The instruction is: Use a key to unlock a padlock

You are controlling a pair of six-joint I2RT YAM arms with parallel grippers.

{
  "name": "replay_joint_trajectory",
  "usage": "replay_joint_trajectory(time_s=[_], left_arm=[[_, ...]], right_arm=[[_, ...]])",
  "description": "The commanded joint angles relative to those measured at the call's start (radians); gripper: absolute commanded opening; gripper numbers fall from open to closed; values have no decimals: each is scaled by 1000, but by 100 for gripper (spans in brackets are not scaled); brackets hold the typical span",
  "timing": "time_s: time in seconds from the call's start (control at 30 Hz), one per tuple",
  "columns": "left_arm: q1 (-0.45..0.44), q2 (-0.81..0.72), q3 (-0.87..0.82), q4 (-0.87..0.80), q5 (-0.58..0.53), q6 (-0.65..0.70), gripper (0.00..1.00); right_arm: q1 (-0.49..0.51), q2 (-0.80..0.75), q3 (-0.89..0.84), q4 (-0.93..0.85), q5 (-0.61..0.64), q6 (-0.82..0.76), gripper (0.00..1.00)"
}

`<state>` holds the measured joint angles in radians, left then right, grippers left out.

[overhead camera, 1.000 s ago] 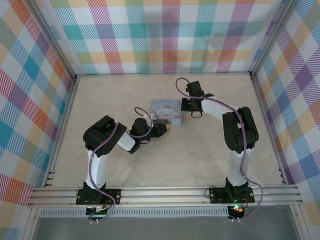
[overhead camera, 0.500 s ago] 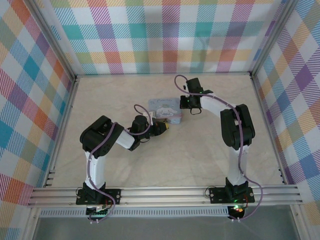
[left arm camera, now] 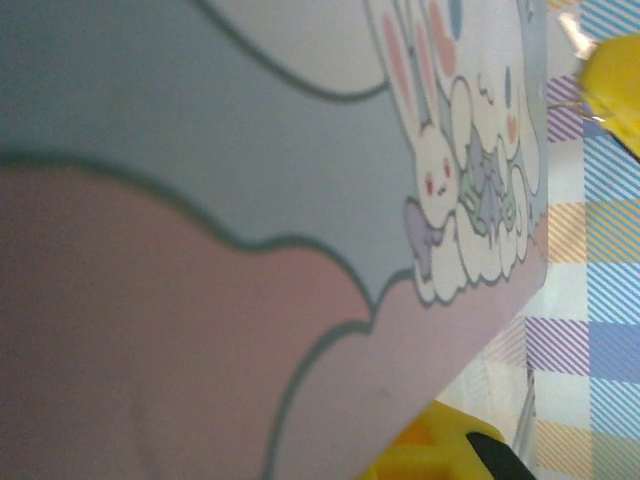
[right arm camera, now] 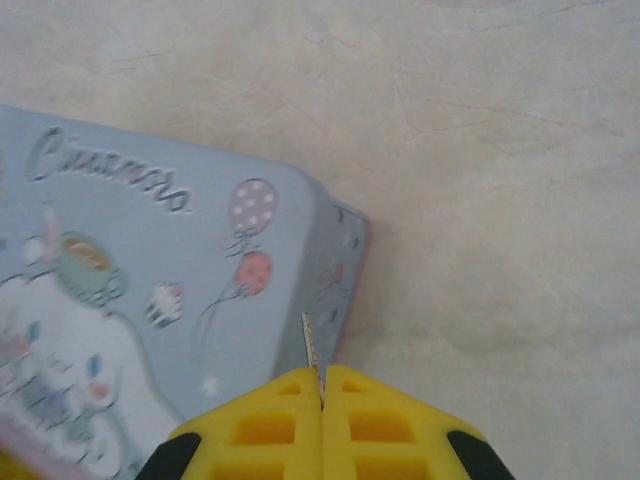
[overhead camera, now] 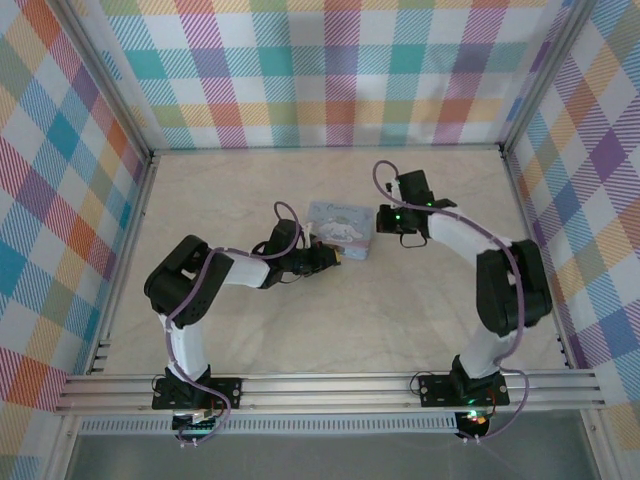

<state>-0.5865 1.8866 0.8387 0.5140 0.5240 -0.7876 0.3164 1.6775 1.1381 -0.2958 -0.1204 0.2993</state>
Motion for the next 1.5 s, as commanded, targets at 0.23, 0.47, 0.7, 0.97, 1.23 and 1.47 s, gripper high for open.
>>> replay_joint_trajectory(time_s=[0.23, 0.47, 0.7, 0.97, 1.23, 1.47], left_arm=[[-15, -70, 68, -264, 72, -143, 12], [-16, -77, 81, -179, 83, -265, 12], [-19, -46, 130, -136, 101, -328, 12], [-32, -43, 141, -90, 81, -403, 12], [-32, -48, 157, -111, 57, -402, 12], [-32, -41, 154, -111, 48, -404, 12]], right_arm=[[-31, -307, -281, 190, -359, 102, 0], [-31, -440, -413, 273, -424, 189, 0], [-31, -536, -543, 373, -423, 285, 0], [-30, -562, -695, 576, -431, 429, 0], [-30, -617, -749, 663, -415, 531, 0], [-30, -675, -721, 645, -413, 572, 0]])
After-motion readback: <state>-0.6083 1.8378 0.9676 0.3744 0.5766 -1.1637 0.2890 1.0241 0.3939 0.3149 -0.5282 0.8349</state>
